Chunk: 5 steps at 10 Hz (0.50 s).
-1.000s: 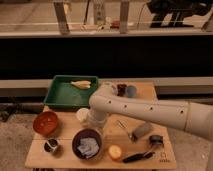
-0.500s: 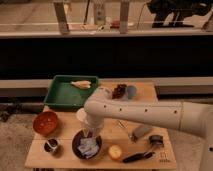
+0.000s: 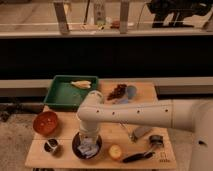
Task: Place towel in table surface
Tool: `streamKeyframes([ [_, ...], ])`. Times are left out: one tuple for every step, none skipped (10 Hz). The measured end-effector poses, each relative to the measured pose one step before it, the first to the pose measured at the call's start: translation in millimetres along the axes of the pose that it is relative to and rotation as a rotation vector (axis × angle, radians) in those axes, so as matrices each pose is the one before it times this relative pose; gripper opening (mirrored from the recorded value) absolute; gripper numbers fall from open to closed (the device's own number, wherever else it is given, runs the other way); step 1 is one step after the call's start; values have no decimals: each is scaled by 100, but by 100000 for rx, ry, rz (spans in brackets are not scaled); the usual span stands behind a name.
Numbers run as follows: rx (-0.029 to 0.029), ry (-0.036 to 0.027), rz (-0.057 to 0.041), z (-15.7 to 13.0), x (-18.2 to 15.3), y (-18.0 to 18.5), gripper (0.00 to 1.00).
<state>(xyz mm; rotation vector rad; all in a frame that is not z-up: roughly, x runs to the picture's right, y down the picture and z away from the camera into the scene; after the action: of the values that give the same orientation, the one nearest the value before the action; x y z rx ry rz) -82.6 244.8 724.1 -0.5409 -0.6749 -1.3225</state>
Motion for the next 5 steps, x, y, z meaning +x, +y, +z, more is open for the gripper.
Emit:
streamKeyframes([
  [-1161, -490, -899, 778, -127, 398, 56],
  [-753, -215, -57, 492, 29, 354, 56],
  [-857, 9, -117, 467, 83, 285, 56],
  [-1259, -3, -270, 660, 49, 75, 56],
  [-657, -161, -28, 359, 6, 69, 56],
])
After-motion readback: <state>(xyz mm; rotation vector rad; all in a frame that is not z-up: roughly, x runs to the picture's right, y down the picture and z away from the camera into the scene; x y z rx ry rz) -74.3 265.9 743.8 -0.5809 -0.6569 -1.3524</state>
